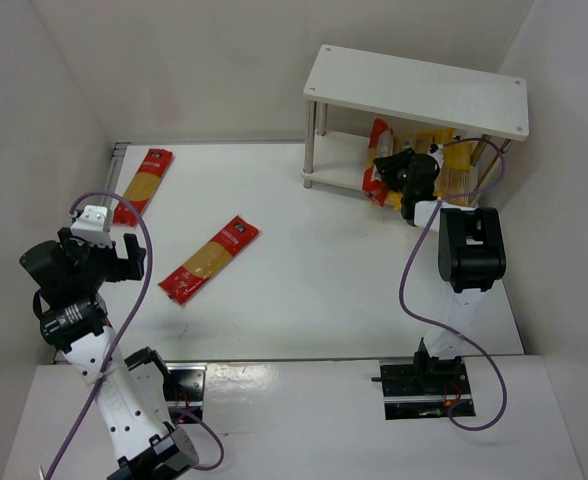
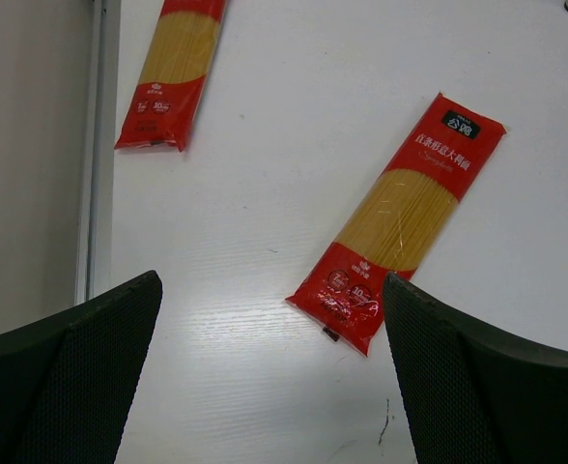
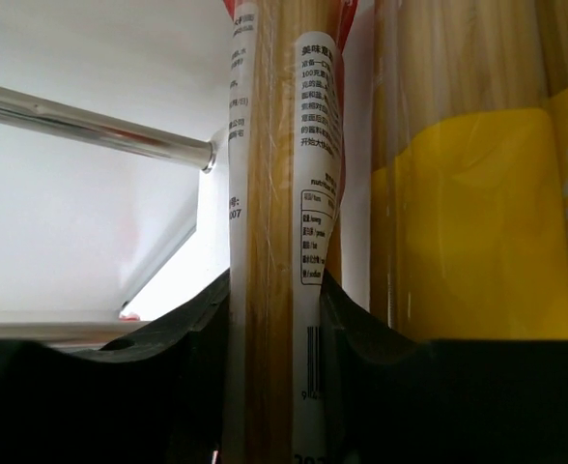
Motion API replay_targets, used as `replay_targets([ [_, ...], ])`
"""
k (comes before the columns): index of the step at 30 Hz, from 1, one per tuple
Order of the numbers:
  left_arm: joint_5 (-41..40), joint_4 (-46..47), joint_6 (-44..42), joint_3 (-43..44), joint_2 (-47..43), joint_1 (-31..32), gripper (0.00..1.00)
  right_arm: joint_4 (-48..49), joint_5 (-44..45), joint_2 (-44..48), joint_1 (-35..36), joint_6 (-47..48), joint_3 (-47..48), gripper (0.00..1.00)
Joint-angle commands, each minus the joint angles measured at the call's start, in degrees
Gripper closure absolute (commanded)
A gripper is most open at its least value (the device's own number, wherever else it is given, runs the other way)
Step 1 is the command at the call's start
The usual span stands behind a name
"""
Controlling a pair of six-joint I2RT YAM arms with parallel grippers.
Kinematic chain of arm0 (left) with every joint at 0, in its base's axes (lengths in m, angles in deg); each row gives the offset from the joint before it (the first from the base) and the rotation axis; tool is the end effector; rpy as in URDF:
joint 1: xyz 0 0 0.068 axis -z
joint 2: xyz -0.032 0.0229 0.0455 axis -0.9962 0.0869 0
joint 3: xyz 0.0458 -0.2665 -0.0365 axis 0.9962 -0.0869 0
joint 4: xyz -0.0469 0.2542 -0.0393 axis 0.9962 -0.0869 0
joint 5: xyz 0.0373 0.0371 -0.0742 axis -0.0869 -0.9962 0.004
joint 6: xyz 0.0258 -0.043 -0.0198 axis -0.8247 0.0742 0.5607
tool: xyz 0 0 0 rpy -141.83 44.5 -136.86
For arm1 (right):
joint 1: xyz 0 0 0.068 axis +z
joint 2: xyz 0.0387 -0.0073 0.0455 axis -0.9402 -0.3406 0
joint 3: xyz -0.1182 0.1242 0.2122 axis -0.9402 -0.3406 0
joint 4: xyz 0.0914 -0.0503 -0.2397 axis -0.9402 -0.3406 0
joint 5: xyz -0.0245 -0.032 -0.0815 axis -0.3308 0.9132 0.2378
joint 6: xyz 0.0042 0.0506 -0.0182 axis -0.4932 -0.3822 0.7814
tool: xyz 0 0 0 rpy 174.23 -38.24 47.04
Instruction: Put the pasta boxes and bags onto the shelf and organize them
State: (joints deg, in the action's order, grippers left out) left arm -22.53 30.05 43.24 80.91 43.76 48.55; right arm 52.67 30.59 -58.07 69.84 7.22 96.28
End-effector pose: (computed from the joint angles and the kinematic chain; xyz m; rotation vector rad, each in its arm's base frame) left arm 0.1111 0.0578 0.3465 0.0138 1.9037 0.0307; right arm 0.4337 0.0017 0.1948 0.7660 1.6928 0.7437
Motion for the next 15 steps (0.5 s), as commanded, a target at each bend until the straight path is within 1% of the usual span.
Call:
replay_targets([
  [1,2.06,1.59,-0.86,-0.32,-0.39,-0.45,0.00,10.10,3.47,4.87,-0.54,0.45,0.99,0.56],
  [2,2.06,1.59,-0.86,-0.32,-0.39,-0.45,0.00,10.10,3.47,5.48,-0.54,0.45,0.99,0.49],
  [4,2.06,1.59,-0.86,-0.32,-0.39,-0.45,0.00,9.05,3.47,6.09,-0.54,0.98,0.47,0.44],
  [5,2.06,1.59,-0.86,-0.32,-0.39,-0.45,0.00,9.05,3.47,6.71,-1.06,0.98,0.46,0.38],
  [6,2.58,1.59,-1.38,-0.32,-0.39,-0.45,0.00,9.05,3.47,6.72,-1.07,0.98,-0.06,0.36],
  [11,2.58,1.59,-1.39,-0.32,-0.92,-0.45,0.00,9.05,4.00,8.56,-1.07,0.98,-1.30,0.33],
  [15,2.58,1.59,-1.39,-0.32,-0.92,-0.45,0.00,7.92,4.53,11.89,-1.07,0.98,-2.96,0.33],
])
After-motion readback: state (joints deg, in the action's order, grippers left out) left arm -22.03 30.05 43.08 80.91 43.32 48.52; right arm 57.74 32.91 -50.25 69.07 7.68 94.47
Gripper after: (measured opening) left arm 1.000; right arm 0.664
